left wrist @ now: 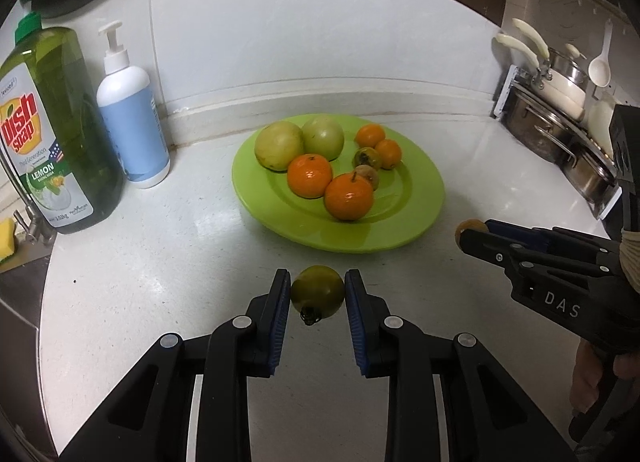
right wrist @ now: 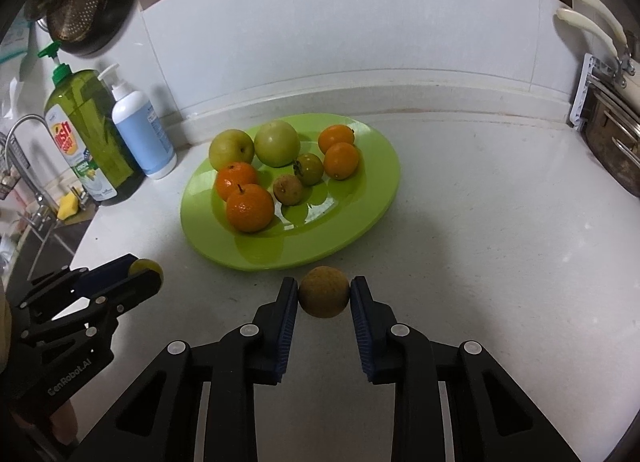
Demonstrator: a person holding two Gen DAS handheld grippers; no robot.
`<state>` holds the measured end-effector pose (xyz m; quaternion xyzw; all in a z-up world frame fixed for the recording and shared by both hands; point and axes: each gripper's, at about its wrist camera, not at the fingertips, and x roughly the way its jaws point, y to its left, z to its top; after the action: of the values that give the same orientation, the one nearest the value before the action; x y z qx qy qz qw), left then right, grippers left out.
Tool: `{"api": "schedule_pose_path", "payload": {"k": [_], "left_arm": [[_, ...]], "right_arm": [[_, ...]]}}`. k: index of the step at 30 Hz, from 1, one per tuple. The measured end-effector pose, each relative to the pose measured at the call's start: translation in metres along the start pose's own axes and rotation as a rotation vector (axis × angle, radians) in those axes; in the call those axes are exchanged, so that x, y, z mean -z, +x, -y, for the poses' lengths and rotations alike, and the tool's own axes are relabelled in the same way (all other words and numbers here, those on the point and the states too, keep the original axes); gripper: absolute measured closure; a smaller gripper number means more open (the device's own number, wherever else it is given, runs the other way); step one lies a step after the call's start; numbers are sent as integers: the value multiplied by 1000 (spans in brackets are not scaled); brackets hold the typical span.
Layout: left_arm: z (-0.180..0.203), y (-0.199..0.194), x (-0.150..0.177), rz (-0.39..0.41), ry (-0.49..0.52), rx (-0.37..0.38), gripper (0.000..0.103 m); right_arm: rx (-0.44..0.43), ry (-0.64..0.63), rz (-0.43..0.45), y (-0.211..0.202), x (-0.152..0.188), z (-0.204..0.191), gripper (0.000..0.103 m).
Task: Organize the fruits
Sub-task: 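Carry both small fruits over the green plate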
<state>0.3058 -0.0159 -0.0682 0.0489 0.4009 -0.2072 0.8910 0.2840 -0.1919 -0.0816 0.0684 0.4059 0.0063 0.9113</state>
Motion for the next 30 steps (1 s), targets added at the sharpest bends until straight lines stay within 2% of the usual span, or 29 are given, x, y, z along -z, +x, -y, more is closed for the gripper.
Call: {"api": "schedule_pose_path", "payload": {"k": [12,23,30], "left_arm": [[20,-15,-24,70,62,18,75],[23,-8,-60,119,96,20,75],[24,7,-81,118,103,20,75]], "right_arm": [[-26,-13,64,-25,-16,0,74],[-20,-29,103,-22,-42,2,74],[-12,-45,109,-14,-57,4,74]]}}
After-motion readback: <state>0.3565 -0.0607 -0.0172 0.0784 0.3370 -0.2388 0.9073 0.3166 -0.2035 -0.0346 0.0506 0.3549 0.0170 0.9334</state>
